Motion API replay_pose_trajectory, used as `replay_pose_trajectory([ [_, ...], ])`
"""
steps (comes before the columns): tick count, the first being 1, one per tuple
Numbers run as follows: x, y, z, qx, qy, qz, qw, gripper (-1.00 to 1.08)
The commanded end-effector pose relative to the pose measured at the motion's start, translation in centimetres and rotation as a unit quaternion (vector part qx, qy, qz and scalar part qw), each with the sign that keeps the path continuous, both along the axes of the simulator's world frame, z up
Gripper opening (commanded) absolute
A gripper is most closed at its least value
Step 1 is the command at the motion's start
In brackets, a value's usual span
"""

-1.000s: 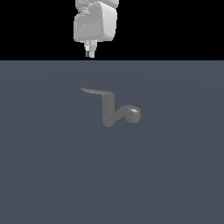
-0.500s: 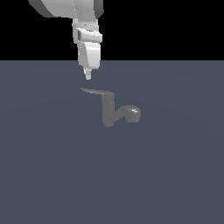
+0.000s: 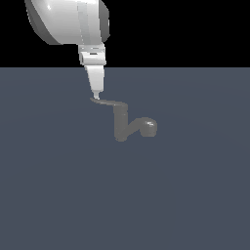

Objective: Turn on the faucet by rotating a designated handle.

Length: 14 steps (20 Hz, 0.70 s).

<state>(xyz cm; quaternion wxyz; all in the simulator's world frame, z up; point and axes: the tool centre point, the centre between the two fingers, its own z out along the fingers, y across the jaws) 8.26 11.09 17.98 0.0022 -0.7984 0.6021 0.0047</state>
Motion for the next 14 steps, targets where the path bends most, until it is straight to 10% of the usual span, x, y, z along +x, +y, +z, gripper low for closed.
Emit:
replay_pose_trajectory([
  [1, 0.3, 0.1, -0.5, -0.003, -0.002, -0.008, 1.0000, -1.00],
  [14, -1.2, 0.1, -0.7, -0.005, -0.002, -0.010, 0.9999, -1.00],
])
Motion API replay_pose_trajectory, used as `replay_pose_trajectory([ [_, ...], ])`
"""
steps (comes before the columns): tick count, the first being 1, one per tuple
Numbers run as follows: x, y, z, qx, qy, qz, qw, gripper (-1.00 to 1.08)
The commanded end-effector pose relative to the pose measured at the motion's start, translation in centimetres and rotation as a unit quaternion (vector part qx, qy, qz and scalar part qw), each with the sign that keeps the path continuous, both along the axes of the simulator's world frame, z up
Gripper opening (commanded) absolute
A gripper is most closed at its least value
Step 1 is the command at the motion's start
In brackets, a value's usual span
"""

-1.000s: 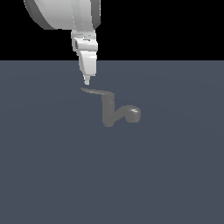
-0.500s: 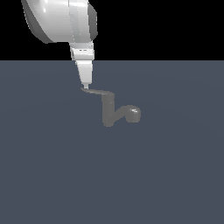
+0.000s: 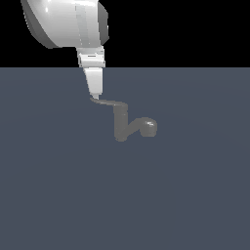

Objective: Turn on the faucet by rotating a designated handle.

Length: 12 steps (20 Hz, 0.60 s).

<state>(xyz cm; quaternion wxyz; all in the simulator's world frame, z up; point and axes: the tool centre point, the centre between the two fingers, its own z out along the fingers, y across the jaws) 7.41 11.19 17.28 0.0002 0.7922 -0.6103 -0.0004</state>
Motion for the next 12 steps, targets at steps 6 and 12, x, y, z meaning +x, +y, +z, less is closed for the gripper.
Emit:
replay_pose_trajectory([
  [6, -2.0, -0.1, 0.0, 0.000, 0.000, 0.000, 1.0000, -1.00],
  [12, -3.6, -0.3, 0.0, 0.000, 0.000, 0.000, 1.0000, -1.00],
])
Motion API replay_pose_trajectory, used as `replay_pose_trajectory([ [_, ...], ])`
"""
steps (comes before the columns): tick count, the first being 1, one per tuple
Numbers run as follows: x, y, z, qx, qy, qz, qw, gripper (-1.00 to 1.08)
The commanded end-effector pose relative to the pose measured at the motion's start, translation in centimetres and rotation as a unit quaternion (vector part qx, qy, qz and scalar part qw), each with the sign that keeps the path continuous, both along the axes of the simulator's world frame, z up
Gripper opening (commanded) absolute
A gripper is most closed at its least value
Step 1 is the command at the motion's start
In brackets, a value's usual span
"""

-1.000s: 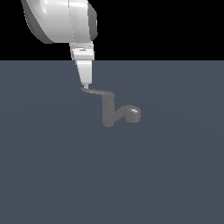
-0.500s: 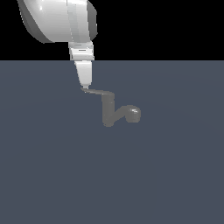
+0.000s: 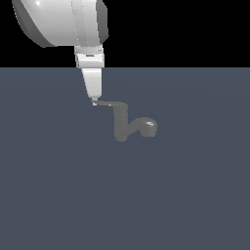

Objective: Turn on the faucet by rotating a designated handle.

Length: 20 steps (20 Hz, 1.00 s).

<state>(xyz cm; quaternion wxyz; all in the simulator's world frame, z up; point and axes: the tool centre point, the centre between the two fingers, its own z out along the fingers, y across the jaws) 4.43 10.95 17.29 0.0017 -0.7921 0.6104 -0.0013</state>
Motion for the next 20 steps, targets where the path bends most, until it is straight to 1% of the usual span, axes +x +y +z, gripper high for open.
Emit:
replay_pose_trajectory([
  [1, -0.9, -0.1, 0.0, 0.000, 0.002, 0.000, 1.0000, -1.00],
  [10, -3.4, -0.3, 0.0, 0.000, 0.002, 0.000, 1.0000, -1.00],
  [12, -3.0, 0.0, 0.2, 0.000, -0.001, 0.002, 1.0000, -1.00],
  [20, -5.0, -2.3, 0.1, 0.000, 0.000, 0.001, 1.0000, -1.00],
])
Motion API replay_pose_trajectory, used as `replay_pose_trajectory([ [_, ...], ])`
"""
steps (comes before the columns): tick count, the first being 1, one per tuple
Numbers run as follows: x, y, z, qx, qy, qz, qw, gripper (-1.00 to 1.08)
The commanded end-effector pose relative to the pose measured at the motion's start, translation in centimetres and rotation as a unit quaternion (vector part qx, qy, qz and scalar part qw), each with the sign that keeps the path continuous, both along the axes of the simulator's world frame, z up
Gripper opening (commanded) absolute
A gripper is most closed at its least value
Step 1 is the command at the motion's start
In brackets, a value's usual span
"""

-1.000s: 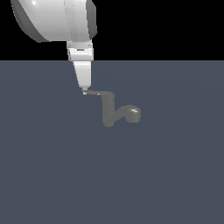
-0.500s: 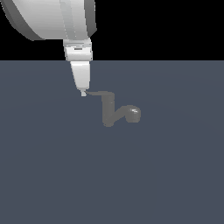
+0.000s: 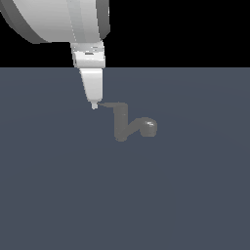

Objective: Turn on the faucet by rotating a designated handle.

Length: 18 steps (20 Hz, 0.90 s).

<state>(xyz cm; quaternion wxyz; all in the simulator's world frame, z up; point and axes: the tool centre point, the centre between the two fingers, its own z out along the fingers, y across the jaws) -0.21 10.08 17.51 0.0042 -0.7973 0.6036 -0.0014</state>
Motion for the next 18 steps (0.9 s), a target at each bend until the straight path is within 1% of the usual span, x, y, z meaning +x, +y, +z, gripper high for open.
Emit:
replay_pose_trajectory([
  [1, -0.6, -1.7, -0.1, -0.002, 0.002, -0.008, 1.0000, -1.00],
  [13, -3.8, -5.2, -0.2, -0.002, 0.004, -0.009, 1.0000, -1.00],
  [14, -3.8, -5.2, -0.2, -0.002, 0.004, -0.009, 1.0000, -1.00],
  [15, -3.4, -4.1, 0.1, 0.000, 0.000, -0.002, 1.0000, -1.00],
  [18, -3.4, -6.1, 0.0, -0.001, 0.001, -0.003, 1.0000, -1.00],
])
